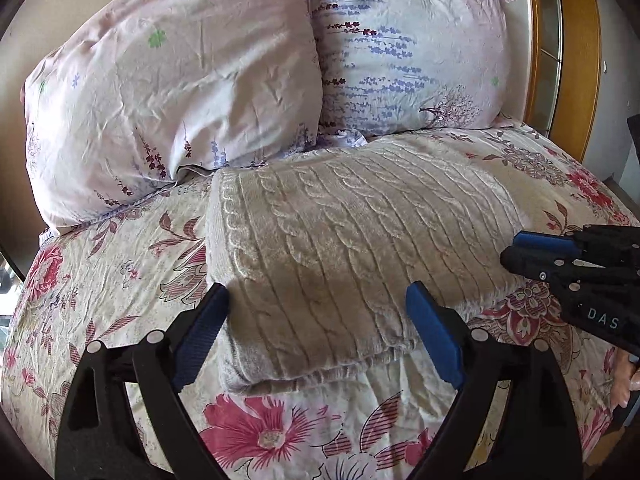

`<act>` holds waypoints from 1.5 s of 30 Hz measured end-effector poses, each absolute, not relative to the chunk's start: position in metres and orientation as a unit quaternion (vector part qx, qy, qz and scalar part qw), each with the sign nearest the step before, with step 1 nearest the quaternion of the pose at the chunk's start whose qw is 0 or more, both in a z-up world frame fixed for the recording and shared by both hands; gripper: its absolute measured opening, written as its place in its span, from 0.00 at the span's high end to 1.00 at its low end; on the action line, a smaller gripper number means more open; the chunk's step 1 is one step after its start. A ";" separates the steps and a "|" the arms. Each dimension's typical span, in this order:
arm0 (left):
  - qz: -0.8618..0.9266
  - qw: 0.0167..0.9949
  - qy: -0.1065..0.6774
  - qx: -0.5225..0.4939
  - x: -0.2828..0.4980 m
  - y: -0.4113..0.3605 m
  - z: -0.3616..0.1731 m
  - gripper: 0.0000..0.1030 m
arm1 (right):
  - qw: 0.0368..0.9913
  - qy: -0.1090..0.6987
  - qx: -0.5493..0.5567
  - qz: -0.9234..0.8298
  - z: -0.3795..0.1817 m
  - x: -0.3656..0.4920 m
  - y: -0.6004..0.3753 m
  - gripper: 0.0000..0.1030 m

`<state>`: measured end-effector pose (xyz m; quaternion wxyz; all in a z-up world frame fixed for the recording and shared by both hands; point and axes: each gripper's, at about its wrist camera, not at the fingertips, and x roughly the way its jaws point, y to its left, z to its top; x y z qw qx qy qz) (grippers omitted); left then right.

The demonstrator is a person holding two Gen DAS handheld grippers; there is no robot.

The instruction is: Fold small clothes

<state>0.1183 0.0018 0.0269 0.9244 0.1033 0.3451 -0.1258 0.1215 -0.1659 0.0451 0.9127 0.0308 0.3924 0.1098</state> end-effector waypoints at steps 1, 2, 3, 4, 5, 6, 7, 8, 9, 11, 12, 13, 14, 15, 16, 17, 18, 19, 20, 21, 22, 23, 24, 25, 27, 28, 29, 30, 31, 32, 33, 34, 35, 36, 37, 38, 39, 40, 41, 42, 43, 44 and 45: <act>-0.124 0.924 0.347 0.104 0.119 0.001 0.026 0.13 | 0.912 0.394 0.028 0.108 0.044 0.122 -0.165 0.78; -0.123 0.923 0.349 0.105 0.120 0.001 0.025 0.13 | 0.912 0.394 0.024 0.108 0.044 0.122 -0.165 0.78; -0.121 0.922 0.352 0.104 0.121 0.002 0.025 0.12 | 0.912 0.395 0.021 0.107 0.044 0.122 -0.164 0.78; -0.120 0.921 0.356 0.104 0.122 0.002 0.024 0.12 | 0.912 0.395 0.017 0.105 0.044 0.122 -0.163 0.78; -0.119 0.920 0.360 0.103 0.124 0.002 0.023 0.11 | 0.912 0.396 0.013 0.104 0.044 0.122 -0.162 0.78; -0.118 0.918 0.364 0.103 0.126 0.003 0.022 0.11 | 0.912 0.397 0.009 0.103 0.044 0.122 -0.162 0.78; -0.116 0.916 0.369 0.103 0.127 0.003 0.021 0.11 | 0.912 0.398 0.005 0.102 0.045 0.123 -0.161 0.78; -0.114 0.915 0.374 0.103 0.129 0.003 0.019 0.10 | 0.911 0.399 0.000 0.101 0.045 0.123 -0.160 0.77; -0.112 0.912 0.380 0.103 0.131 0.004 0.018 0.09 | 0.911 0.401 -0.005 0.100 0.044 0.123 -0.159 0.77; -0.109 0.907 0.395 0.099 0.136 0.006 0.014 0.08 | 0.910 0.403 -0.015 0.099 0.043 0.124 -0.157 0.77; -0.107 0.903 0.405 0.094 0.139 0.007 0.011 0.06 | 0.909 0.404 -0.021 0.099 0.042 0.125 -0.156 0.77; -0.106 0.899 0.416 0.087 0.143 0.009 0.008 0.06 | 0.908 0.405 -0.029 0.098 0.041 0.125 -0.154 0.77; -0.107 0.895 0.426 0.076 0.146 0.012 0.005 0.05 | 0.908 0.407 -0.037 0.097 0.041 0.125 -0.152 0.77; -0.110 0.891 0.437 0.061 0.149 0.016 0.003 0.05 | 0.907 0.408 -0.047 0.095 0.040 0.126 -0.150 0.77; -0.118 0.885 0.450 0.038 0.153 0.020 -0.001 0.05 | 0.906 0.409 -0.058 0.093 0.040 0.126 -0.147 0.77; -0.122 0.881 0.457 0.022 0.155 0.025 -0.002 0.03 | 0.905 0.410 -0.066 0.090 0.040 0.126 -0.145 0.77; -0.124 0.880 0.457 0.026 0.156 0.025 -0.003 0.03 | 0.905 0.409 -0.073 0.088 0.039 0.126 -0.143 0.77; -0.123 0.880 0.457 0.028 0.156 0.024 -0.003 0.03 | 0.906 0.409 -0.077 0.084 0.038 0.126 -0.141 0.77; -0.122 0.881 0.457 0.027 0.155 0.023 -0.003 0.02 | 0.906 0.408 -0.081 0.080 0.037 0.126 -0.139 0.77; -0.123 0.881 0.456 0.027 0.155 0.023 -0.004 0.02 | 0.906 0.407 -0.086 0.077 0.037 0.126 -0.137 0.77; -0.127 0.881 0.455 0.024 0.156 0.024 -0.004 0.02 | 0.906 0.407 -0.090 0.074 0.037 0.126 -0.136 0.77; -0.134 0.880 0.454 0.019 0.156 0.026 -0.003 0.02 | 0.906 0.408 -0.088 0.075 0.037 0.126 -0.137 0.77; -0.142 0.880 0.454 0.011 0.157 0.030 -0.002 0.02 | 0.906 0.408 -0.082 0.079 0.038 0.127 -0.139 0.77; -0.147 0.879 0.453 -0.001 0.156 0.035 0.001 0.02 | 0.906 0.409 -0.068 0.084 0.039 0.126 -0.143 0.77; -0.141 0.886 0.442 -0.017 0.149 0.049 0.010 0.02 | 0.909 0.406 -0.016 0.095 0.046 0.122 -0.158 0.74; -0.132 0.894 0.427 -0.018 0.144 0.058 0.017 0.02 | 0.912 0.399 0.011 0.098 0.050 0.119 -0.166 0.72; -0.120 0.904 0.410 -0.017 0.140 0.066 0.025 0.02 | 0.916 0.390 0.033 0.092 0.056 0.116 -0.174 0.61; -0.103 0.914 0.392 -0.014 0.135 0.076 0.033 0.02 | 0.923 0.377 0.041 0.070 0.063 0.112 -0.182 0.37; -0.084 0.922 0.378 -0.013 0.132 0.086 0.041 0.02 | 0.931 0.362 0.038 0.042 0.070 0.109 -0.188 0.23; -0.067 0.928 0.366 -0.013 0.130 0.096 0.049 0.02 | 0.938 0.343 0.030 0.021 0.078 0.104 -0.193 0.07; -0.050 0.934 0.355 -0.016 0.126 0.107 0.056 0.02 | 0.944 0.330 0.026 0.006 0.084 0.100 -0.199 0.07; -0.038 0.937 0.346 -0.021 0.125 0.117 0.062 0.02 | 0.947 0.320 0.025 -0.008 0.090 0.096 -0.204 0.07; -0.028 0.940 0.339 -0.026 0.121 0.126 0.067 0.02 | 0.950 0.309 0.026 -0.020 0.096 0.092 -0.209 0.03; -0.019 0.941 0.336 -0.029 0.118 0.133 0.071 0.02 | 0.953 0.300 0.027 -0.029 0.100 0.089 -0.213 0.01; -0.014 0.941 0.336 -0.032 0.115 0.138 0.073 0.02 | 0.954 0.295 0.025 -0.039 0.103 0.086 -0.216 0.01; -0.012 0.941 0.338 -0.033 0.111 0.141 0.074 0.02 | 0.953 0.298 0.020 -0.048 0.105 0.084 -0.217 0.01; -0.013 0.939 0.341 -0.034 0.106 0.142 0.073 0.02 | 0.951 0.304 0.015 -0.051 0.104 0.083 -0.216 0.01; -0.015 0.937 0.347 -0.033 0.101 0.140 0.070 0.02 | 0.949 0.313 0.012 -0.046 0.101 0.082 -0.213 0.01; -0.020 0.934 0.354 -0.030 0.097 0.136 0.066 0.02 | 0.946 0.322 0.012 -0.036 0.097 0.080 -0.210 0.01; -0.026 0.931 0.363 -0.026 0.092 0.130 0.061 0.02 | 0.944 0.328 0.013 -0.023 0.092 0.078 -0.206 0.01; -0.035 0.927 0.373 -0.020 0.087 0.122 0.054 0.02 | 0.942 0.334 0.015 -0.009 0.086 0.075 -0.200 0.01; -0.044 0.923 0.381 -0.015 0.084 0.114 0.047 0.02 | 0.941 0.338 0.016 -0.004 0.080 0.071 -0.194 0.01; -0.055 0.920 0.388 -0.012 0.080 0.105 0.040 0.02 | 0.940 0.340 0.014 -0.005 0.073 0.066 -0.186 0.01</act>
